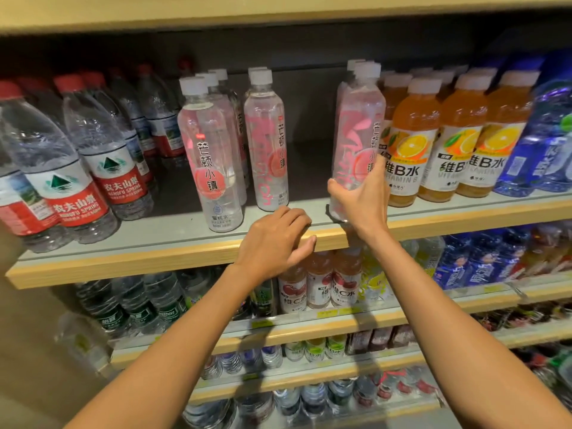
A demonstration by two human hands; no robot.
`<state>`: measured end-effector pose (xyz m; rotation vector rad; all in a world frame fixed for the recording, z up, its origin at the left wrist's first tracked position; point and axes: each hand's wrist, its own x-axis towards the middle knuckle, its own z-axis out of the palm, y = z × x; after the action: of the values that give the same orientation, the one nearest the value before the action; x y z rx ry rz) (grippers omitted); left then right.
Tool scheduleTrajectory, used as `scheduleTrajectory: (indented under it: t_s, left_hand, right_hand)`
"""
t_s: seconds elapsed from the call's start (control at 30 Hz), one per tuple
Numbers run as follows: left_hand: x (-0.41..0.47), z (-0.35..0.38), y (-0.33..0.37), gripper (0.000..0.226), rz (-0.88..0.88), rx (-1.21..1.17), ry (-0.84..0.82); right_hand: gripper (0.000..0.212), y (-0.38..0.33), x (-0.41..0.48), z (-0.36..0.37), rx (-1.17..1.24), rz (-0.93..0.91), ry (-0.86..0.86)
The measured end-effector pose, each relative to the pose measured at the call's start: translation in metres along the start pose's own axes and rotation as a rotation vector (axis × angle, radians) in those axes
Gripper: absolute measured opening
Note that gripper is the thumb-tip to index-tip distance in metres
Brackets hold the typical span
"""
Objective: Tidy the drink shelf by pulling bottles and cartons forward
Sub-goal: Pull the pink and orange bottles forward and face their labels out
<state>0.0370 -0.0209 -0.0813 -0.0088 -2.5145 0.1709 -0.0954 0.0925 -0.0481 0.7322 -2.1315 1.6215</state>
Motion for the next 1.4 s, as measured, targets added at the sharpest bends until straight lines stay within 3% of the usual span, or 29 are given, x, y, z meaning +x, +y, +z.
scheduleTrajectory:
  t_s: [0.07,0.17,0.3,0.4,0.5,0.63,0.7,0.8,0.9,1.03,1.13,1.23,1.33,1.4]
  left_hand:
    - [0.002,-0.011,0.003,0.029,-0.197,-0.24,-0.021]
    - [0.017,-0.041,0.009,0.019,-0.487,-0.731,0.125]
    - [0.049,-0.095,0.019,0.023,-0.626,-1.211,0.249]
    - [0.061,-0.119,0.033,0.037,-0.656,-1.274,0.22]
    - [0.062,-0.127,0.044,0.046,-0.696,-1.258,0.353]
    - [0.059,-0.135,0.047,0.029,-0.732,-1.249,0.528]
    - [0.059,-0.143,0.043,0.024,-0.724,-1.33,0.496]
    - [0.06,-0.157,0.027,0.036,-0.652,-1.657,0.307]
    - [0.065,-0.171,0.016,0.049,-0.361,-2.081,0.013]
    - [0.07,-0.173,0.018,0.057,-0.062,-2.425,-0.216]
    - [0.068,-0.166,0.018,0.056,-0.061,-2.466,-0.263]
    - [0.062,-0.161,0.012,0.061,-0.157,-2.384,-0.207]
    - [0.06,-0.165,0.007,0.086,-0.414,-1.93,-0.001]
    - [0.059,-0.165,0.005,0.077,-0.575,-1.626,0.177]
  right_hand:
    - [0.06,-0.005,-0.006,-0.009,0.031,0.003,-0.032]
    - [0.06,-0.012,-0.021,-0.021,0.124,-0.011,-0.098]
    - [0.068,-0.033,-0.047,-0.031,0.258,0.035,-0.285]
    - [0.057,-0.053,-0.069,-0.033,0.302,-0.008,-0.329]
    - [0.05,-0.07,-0.088,-0.031,0.28,-0.075,-0.332]
    - [0.049,-0.079,-0.098,-0.034,0.297,-0.134,-0.36]
    - [0.049,-0.078,-0.096,-0.038,0.455,-0.099,-0.484]
    - [0.069,-0.074,-0.086,-0.047,0.842,0.148,-0.811]
    - [0.084,-0.074,-0.083,-0.05,1.124,0.365,-1.143]
    - [0.07,-0.088,-0.087,-0.045,1.332,0.314,-1.416]
    - [0.064,-0.099,-0.089,-0.041,1.307,0.334,-1.384]
    - [0.056,-0.098,-0.09,-0.042,1.247,0.3,-1.276]
    - [0.034,-0.097,-0.088,-0.046,1.101,0.22,-1.082]
    - [0.035,-0.096,-0.085,-0.044,0.986,0.202,-0.911]
